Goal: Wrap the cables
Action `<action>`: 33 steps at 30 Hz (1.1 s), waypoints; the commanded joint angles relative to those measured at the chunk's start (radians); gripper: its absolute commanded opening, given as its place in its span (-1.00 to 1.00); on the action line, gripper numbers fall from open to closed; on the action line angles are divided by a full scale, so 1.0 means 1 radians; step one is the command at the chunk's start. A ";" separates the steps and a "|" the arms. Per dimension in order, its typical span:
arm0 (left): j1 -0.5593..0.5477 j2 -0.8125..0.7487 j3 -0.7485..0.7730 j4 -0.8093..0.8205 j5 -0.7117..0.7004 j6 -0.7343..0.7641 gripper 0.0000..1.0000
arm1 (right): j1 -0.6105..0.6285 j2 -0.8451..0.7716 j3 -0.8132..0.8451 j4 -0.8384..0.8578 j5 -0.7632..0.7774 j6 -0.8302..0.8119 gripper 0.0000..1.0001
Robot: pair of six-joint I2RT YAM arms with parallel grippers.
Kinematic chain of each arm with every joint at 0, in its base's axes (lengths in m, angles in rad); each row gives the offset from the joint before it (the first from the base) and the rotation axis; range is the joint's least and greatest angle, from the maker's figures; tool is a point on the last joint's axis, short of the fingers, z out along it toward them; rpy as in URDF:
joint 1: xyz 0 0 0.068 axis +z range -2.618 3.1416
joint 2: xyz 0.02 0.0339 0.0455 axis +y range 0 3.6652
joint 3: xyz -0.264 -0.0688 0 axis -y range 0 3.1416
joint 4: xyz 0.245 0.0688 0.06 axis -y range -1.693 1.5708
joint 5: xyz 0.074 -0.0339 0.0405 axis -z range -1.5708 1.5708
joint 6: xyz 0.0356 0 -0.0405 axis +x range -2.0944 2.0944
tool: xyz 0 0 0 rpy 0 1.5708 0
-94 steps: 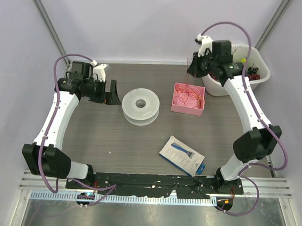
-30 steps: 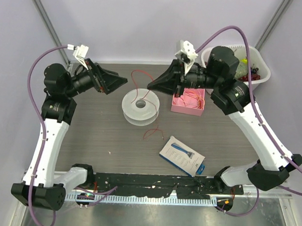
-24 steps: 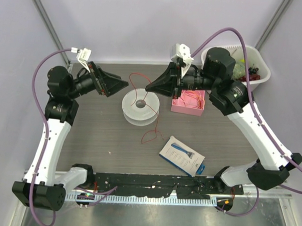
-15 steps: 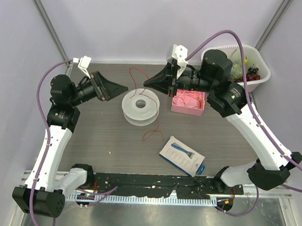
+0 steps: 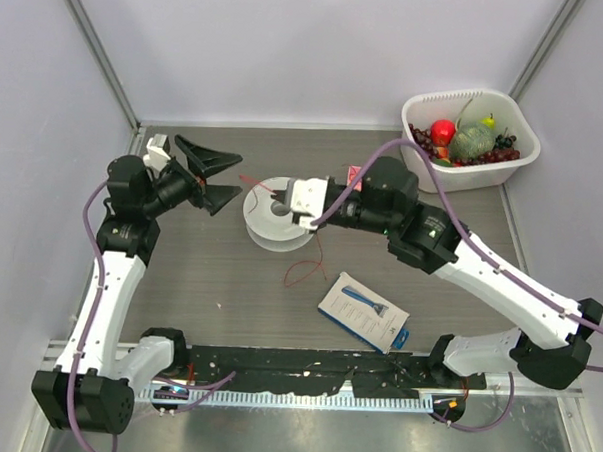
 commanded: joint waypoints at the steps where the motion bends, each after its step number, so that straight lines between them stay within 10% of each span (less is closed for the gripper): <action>1: 0.018 0.014 -0.008 0.001 0.008 -0.224 0.99 | 0.070 -0.033 -0.056 0.105 0.141 -0.225 -0.99; 33: 0.056 0.011 -0.119 -0.059 0.220 -0.321 0.99 | 0.205 0.096 -0.196 0.261 0.460 -0.495 -0.99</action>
